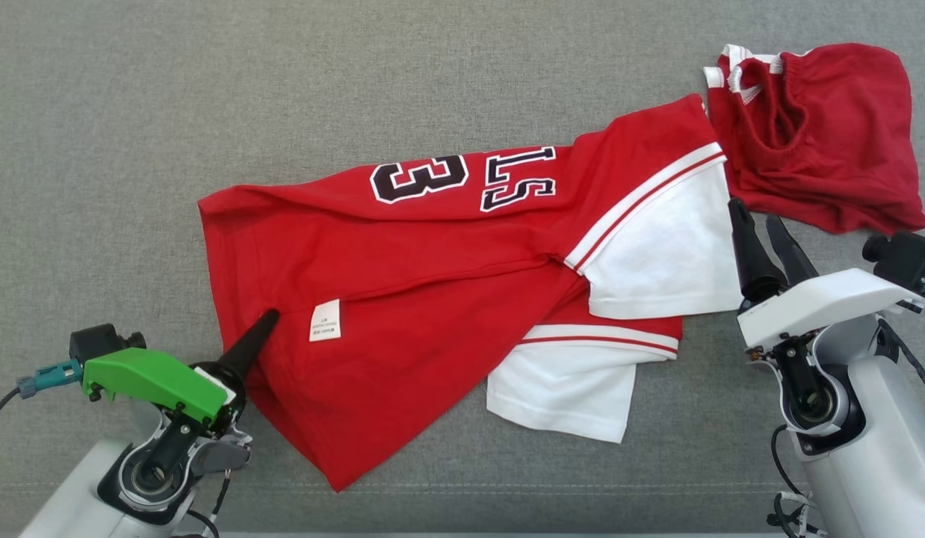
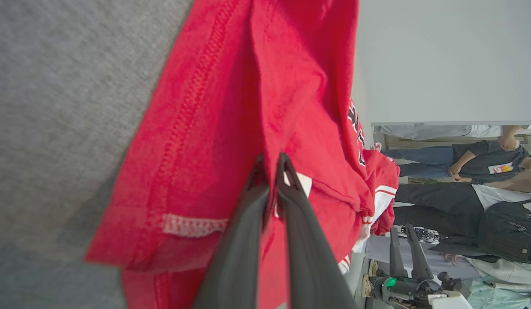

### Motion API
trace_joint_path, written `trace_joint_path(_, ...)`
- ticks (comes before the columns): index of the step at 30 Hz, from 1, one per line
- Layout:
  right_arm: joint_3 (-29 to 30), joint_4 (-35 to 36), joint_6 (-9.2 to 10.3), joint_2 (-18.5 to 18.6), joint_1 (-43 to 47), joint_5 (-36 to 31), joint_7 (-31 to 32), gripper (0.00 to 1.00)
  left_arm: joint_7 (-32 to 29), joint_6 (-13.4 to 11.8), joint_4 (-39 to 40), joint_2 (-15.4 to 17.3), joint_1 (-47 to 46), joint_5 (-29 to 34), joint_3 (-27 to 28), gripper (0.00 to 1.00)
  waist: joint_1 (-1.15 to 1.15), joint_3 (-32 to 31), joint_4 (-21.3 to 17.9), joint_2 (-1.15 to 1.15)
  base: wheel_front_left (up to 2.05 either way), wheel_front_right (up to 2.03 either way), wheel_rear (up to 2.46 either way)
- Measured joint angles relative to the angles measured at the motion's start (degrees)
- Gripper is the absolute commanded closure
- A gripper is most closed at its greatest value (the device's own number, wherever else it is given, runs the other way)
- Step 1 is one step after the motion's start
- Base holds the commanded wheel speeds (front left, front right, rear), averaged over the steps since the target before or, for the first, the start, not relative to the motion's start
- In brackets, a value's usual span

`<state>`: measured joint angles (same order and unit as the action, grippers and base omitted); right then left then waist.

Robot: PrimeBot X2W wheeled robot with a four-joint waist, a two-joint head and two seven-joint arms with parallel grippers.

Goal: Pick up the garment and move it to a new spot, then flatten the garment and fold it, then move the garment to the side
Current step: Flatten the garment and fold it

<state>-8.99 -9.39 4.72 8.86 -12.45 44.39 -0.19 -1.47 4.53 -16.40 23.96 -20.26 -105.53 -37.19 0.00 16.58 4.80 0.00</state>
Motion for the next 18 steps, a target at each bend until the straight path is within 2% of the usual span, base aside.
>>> trace_joint_path(3,0.0,0.1,0.01,0.2,0.3,-0.1,0.0,0.0,0.0,0.0,-0.5,0.0,-0.2,0.0,0.2,0.89,0.0,0.2,-0.2,0.0,0.0,0.0,0.0)
trace_joint_path(6,0.0,0.3,0.01,0.2,0.5,-0.1,0.0,0.0,0.0,0.0,-0.8,0.0,-0.9,0.2,0.2,0.9,0.0,0.3,-0.3,0.0,0.0,0.0,0.0)
trace_joint_path(7,0.0,0.3,0.01,0.2,0.7,-0.1,0.0,0.0,0.0,0.1,-0.8,0.0,-1.2,0.3,0.3,0.9,0.0,0.4,-0.4,0.0,0.0,0.0,0.0)
trace_joint_path(9,-0.3,0.4,0.01,0.3,1.1,-0.4,0.0,0.0,0.1,0.1,-0.8,0.0,-1.5,0.4,0.4,1.0,0.0,0.5,-0.5,0.0,0.0,0.0,0.0)
trace_joint_path(18,-1.1,0.9,0.02,3.3,1.1,-4.1,0.3,0.0,0.0,0.6,0.0,-0.5,-2.1,0.4,0.2,1.0,0.0,1.2,-0.1,0.0,0.0,0.0,0.0)
